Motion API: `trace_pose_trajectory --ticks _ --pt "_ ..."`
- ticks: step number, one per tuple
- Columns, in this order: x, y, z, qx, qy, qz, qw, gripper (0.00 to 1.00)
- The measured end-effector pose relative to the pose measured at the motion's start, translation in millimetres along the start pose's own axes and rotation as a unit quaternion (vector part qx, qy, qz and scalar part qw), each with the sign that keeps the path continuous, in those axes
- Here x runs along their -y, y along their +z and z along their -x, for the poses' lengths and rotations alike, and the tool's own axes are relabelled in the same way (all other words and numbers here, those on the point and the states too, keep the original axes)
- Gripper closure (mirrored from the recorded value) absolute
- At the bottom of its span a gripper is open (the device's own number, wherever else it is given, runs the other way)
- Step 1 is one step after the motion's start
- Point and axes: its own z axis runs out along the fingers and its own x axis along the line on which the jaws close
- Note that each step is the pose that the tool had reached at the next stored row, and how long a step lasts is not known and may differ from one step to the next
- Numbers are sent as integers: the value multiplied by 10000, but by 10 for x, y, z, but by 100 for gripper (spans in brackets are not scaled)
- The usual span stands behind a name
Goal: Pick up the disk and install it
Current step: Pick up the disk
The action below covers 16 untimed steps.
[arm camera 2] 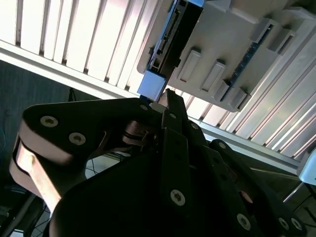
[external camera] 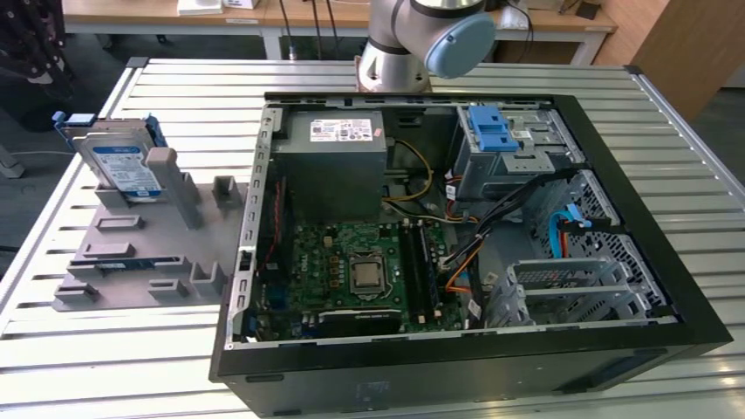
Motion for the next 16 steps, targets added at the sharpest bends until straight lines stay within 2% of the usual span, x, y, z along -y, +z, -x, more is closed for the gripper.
trace_pose_trajectory --ticks 2,12,13,14,15,16 --pt "1 37 -1 0 -2 0 10000 89" --pt "1 38 -1 0 -2 0 10000 89" --pt "1 38 -1 0 -2 0 10000 89" --pt "1 38 -1 0 -2 0 10000 83" --pt "1 39 -1 0 -2 0 10000 83" --pt "1 39 -1 0 -2 0 10000 77"
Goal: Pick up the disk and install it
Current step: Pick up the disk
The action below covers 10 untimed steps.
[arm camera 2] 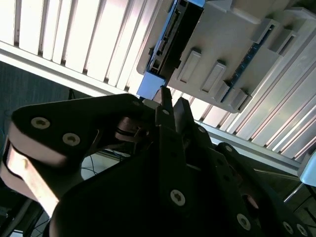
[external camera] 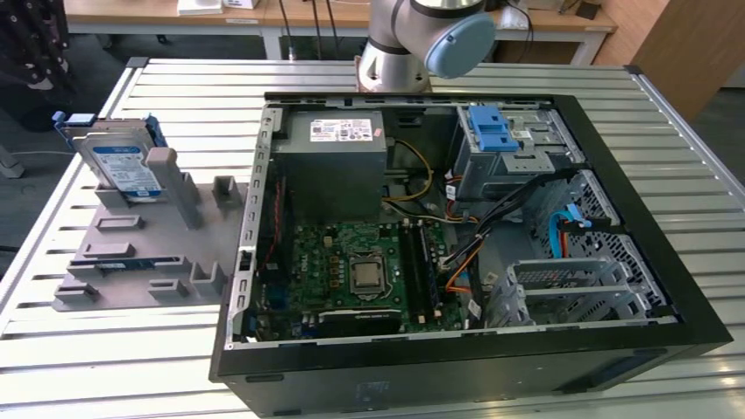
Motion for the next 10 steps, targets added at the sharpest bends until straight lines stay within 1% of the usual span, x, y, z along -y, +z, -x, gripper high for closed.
trace_pose_trajectory --ticks 1,2,4,5,7,9,10 --pt "0 0 0 0 0 0 10000 71" --pt "0 0 0 0 0 0 10000 71" --pt "0 0 0 0 0 0 10000 59" --pt "0 0 0 0 0 0 10000 59" --pt "0 0 0 0 0 0 10000 47" --pt "0 1 0 0 0 0 10000 47" --pt "0 2 0 0 0 -1 10000 41"
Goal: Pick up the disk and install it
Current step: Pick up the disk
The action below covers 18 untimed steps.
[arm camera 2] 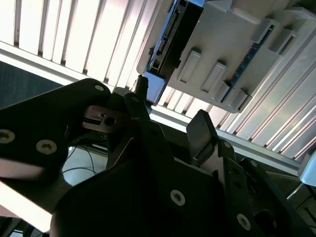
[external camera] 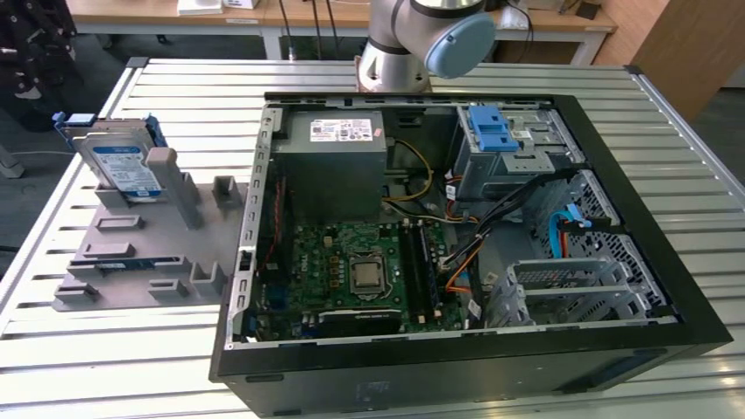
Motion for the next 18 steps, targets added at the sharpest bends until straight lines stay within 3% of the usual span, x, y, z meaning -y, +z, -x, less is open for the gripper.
trace_pose_trajectory --ticks 18 --pt "-1 44 -2 -1 -76 -1 10000 41"
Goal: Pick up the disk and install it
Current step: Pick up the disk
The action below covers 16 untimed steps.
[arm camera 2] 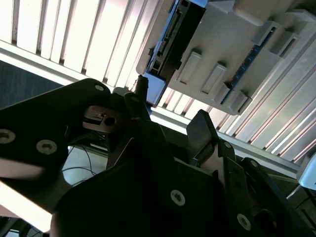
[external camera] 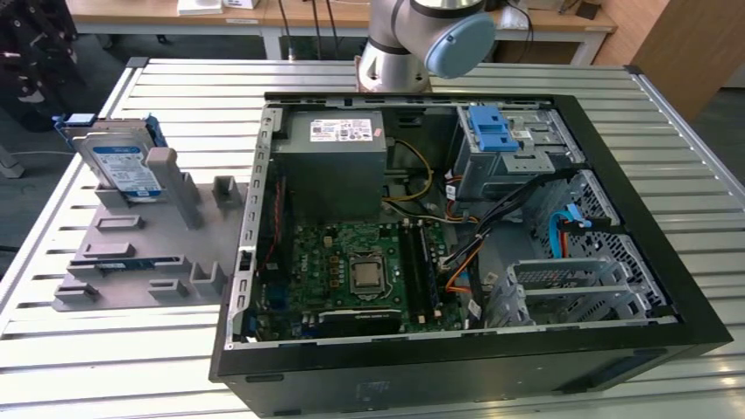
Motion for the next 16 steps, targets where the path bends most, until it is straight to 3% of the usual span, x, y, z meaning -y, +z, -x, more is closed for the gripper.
trace_pose_trajectory --ticks 16 --pt "1 52 -2 1 -27 2 10000 41"
